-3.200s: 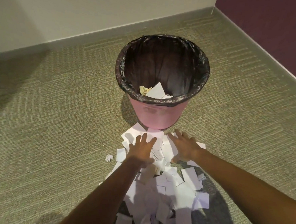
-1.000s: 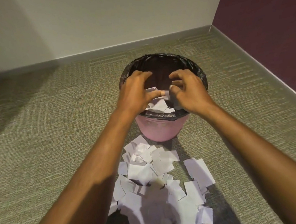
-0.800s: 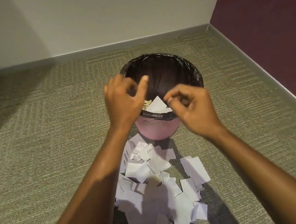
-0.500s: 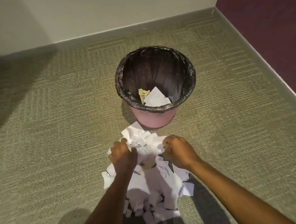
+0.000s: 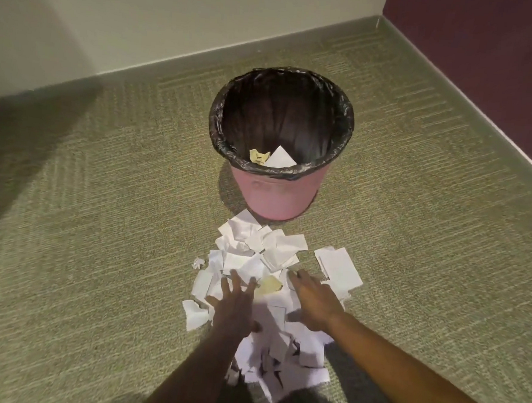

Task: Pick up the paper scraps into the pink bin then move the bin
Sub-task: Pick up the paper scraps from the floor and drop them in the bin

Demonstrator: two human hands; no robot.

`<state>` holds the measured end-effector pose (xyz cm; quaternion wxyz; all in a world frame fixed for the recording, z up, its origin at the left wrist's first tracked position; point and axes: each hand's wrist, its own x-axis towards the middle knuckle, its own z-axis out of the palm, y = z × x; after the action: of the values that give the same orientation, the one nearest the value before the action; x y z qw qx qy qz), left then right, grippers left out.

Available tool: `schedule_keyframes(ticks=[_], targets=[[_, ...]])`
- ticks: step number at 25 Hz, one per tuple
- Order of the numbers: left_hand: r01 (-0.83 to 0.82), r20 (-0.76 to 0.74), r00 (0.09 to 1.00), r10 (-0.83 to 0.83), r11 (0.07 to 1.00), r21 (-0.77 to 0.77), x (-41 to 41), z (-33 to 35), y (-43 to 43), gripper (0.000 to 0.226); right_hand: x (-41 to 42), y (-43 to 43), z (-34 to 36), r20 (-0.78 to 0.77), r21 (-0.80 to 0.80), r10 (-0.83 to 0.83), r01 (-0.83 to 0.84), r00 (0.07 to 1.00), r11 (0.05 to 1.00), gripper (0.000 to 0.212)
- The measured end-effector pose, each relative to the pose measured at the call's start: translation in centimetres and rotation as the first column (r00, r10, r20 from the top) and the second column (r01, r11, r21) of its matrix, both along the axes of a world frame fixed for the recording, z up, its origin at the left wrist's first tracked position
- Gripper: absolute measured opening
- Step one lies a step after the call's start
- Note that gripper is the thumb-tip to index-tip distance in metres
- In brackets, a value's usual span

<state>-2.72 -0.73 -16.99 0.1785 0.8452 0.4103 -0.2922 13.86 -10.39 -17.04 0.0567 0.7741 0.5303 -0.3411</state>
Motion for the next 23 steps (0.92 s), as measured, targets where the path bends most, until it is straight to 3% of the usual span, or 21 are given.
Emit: schedule_keyframes(ticks=[3, 7, 11, 13, 16, 21, 23], targets=[[0.072, 0.023, 0.997, -0.073, 0.997, 0.042, -1.3, -1.9, 0.1, 0.106, -2.0, 0.3, -0.7, 0.062, 0.01, -0.022, 0.021, 0.998, 1.0, 0.092], [0.08, 0.128, 0.987, -0.094, 0.99, 0.112, -1.9, -3.1, -0.3, 0.083, -4.1, -0.8, -0.7, 0.146, 0.17, -0.04, 0.015, 0.988, 0.985, 0.058], [-0.034, 0.362, 0.93, 0.064, 0.995, -0.088, -2.7, -2.9, 0.2, 0.045, -3.8, -1.8, 1.0, -0.002, 0.248, -0.17, 0.165, 0.985, 0.955, 0.035], [-0.112, 0.429, 0.885, 0.18, 0.977, -0.179, -2.8, -2.0, 0.4, 0.037, -3.6, -1.9, 2.2, -0.041, 0.299, -0.213, 0.215, 0.976, 0.93, 0.021], [-0.18, 0.467, 0.842, 0.271, 0.956, -0.23, -2.0, 0.0, 1.8, 0.036, -3.3, -1.6, 4.2, -0.038, 0.379, -0.283, 0.275, 0.958, 0.884, 0.02], [-0.151, 0.521, 0.824, 0.224, 0.972, -0.178, -0.9, 4.1, 4.5, 0.039, -1.4, -1.9, 6.6, 0.028, 0.461, -0.421, 0.362, 0.907, 0.81, 0.026], [-0.137, 0.509, 0.837, 0.2, 0.978, -0.159, -1.2, 5.0, 4.7, 0.03, -0.8, -2.8, 6.8, 0.087, 0.439, -0.476, 0.395, 0.875, 0.807, 0.025]])
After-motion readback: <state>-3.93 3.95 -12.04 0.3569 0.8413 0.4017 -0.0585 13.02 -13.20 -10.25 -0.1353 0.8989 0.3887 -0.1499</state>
